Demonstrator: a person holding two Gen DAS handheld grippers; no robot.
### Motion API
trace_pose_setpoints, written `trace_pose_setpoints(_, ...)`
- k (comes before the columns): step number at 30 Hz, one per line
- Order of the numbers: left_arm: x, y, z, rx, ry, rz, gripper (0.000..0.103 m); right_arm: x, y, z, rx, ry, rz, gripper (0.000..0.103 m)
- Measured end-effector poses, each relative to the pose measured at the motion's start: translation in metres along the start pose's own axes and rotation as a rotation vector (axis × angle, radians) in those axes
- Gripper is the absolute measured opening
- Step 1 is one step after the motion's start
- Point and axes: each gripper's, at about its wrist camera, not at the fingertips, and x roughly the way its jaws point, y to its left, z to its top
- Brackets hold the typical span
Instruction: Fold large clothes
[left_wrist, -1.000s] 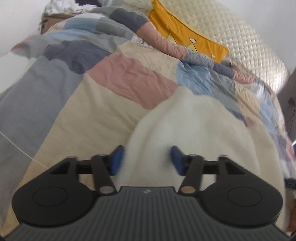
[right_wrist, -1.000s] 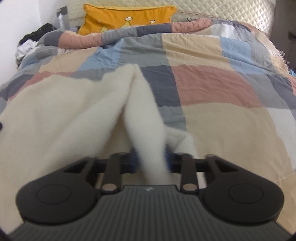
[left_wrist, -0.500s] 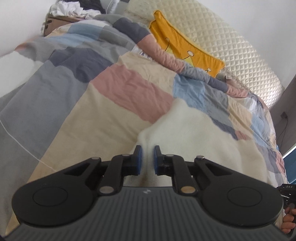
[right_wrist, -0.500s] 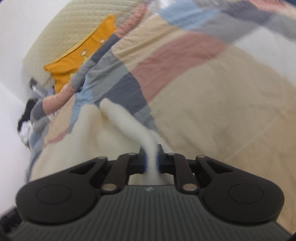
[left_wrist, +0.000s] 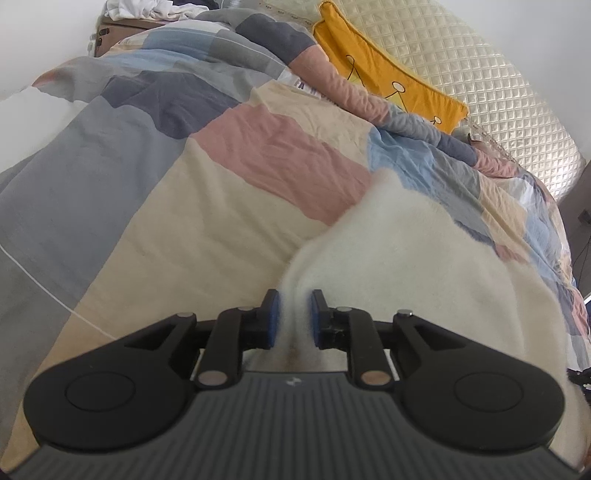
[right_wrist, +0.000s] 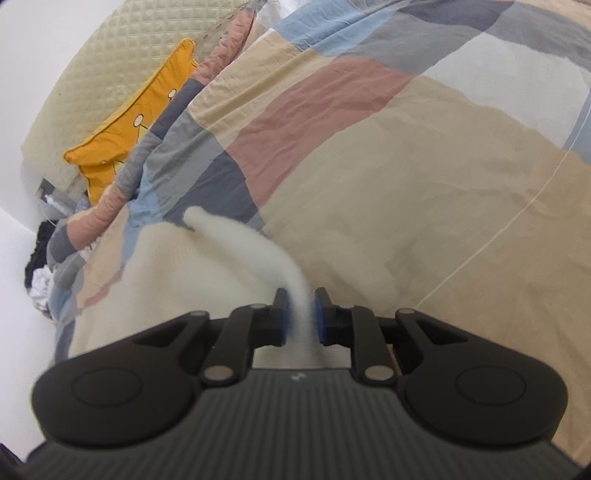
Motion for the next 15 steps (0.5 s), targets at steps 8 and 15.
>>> trace_pose_setpoints(8,-0.046,-0.029,0.007,0.110,-0.128,0.006,0.045,-0.017,0.031,-0.007,-0.166,-0.076,-0.098,0.024)
trace_pose_setpoints(15,-0.054,-0.074,-0.010,0.309,-0.152,-0.014,0.045,-0.038,0.073,-0.018,-0.370,-0.196,-0.064,0.043)
